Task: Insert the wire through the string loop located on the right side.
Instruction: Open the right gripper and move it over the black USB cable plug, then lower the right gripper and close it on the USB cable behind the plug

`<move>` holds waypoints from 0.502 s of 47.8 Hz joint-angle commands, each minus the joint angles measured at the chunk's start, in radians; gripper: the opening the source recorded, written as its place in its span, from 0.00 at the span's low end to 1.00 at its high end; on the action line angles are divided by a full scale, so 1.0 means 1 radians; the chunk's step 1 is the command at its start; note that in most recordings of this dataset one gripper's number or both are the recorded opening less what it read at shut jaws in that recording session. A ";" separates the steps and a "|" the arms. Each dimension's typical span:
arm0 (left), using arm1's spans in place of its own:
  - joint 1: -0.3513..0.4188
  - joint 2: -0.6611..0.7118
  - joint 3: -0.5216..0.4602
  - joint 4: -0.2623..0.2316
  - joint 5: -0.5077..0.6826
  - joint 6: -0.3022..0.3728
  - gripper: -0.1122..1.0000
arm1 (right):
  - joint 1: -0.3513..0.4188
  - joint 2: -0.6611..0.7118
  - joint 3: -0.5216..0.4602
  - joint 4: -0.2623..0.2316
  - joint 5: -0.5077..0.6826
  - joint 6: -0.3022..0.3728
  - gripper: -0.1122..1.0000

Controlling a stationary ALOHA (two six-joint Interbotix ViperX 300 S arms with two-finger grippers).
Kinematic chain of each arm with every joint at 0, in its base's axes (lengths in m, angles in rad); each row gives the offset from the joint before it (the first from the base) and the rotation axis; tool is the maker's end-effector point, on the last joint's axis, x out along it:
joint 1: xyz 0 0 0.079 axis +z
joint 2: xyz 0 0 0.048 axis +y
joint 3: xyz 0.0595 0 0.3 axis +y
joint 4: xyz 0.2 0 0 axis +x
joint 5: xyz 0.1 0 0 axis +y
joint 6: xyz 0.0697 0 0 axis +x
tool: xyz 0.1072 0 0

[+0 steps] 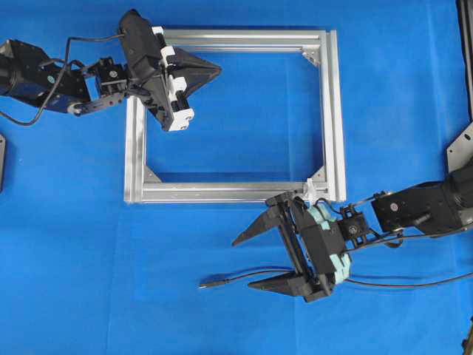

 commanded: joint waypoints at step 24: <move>0.000 -0.032 -0.003 0.003 -0.005 0.002 0.10 | 0.052 0.158 -0.072 0.127 -0.057 0.005 0.87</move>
